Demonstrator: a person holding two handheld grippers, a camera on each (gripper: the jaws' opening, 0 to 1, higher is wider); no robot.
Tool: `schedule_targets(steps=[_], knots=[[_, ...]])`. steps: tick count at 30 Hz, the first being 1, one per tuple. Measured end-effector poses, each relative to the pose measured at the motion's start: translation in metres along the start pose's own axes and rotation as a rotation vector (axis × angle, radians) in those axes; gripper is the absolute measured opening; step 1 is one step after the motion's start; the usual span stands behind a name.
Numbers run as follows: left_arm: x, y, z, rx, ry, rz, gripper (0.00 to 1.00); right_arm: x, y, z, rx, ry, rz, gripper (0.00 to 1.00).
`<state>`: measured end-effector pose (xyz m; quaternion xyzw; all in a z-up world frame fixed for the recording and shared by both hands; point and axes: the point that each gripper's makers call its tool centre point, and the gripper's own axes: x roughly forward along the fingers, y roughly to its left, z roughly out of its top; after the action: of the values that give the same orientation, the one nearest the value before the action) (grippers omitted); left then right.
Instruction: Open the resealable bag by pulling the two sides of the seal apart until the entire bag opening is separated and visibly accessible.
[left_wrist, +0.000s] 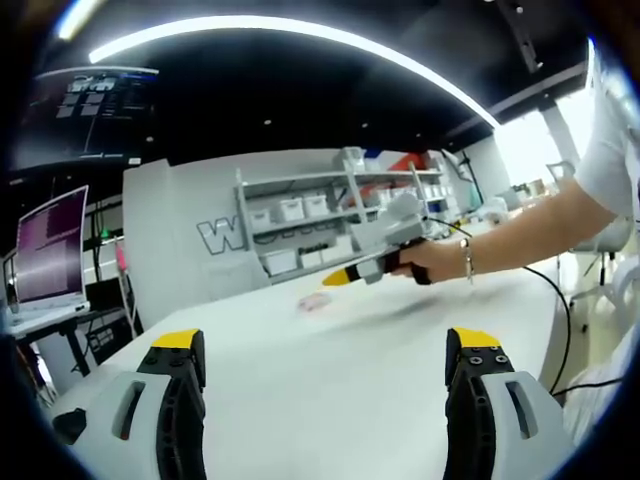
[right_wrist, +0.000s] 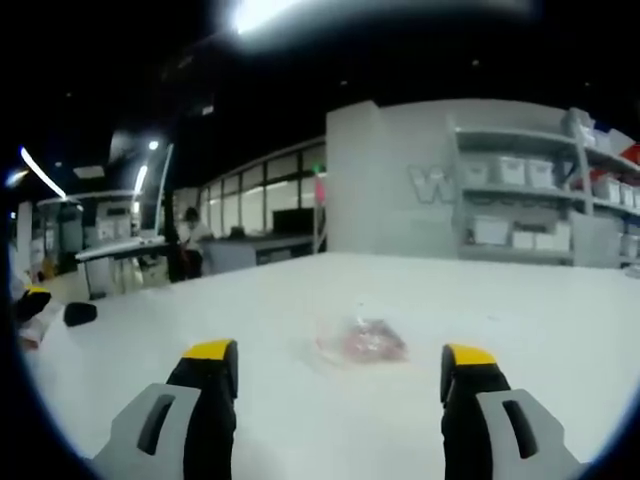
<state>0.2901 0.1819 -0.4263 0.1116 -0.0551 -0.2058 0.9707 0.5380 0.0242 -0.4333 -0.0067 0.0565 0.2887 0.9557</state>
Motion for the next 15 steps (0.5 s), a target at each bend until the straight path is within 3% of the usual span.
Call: schedule_targets(steps=[15], knots=[[0.0, -0.002, 0.001, -0.002, -0.003, -0.002, 0.98, -0.018, -0.011, 0.0, 0.005, -0.012, -0.016, 0.84]])
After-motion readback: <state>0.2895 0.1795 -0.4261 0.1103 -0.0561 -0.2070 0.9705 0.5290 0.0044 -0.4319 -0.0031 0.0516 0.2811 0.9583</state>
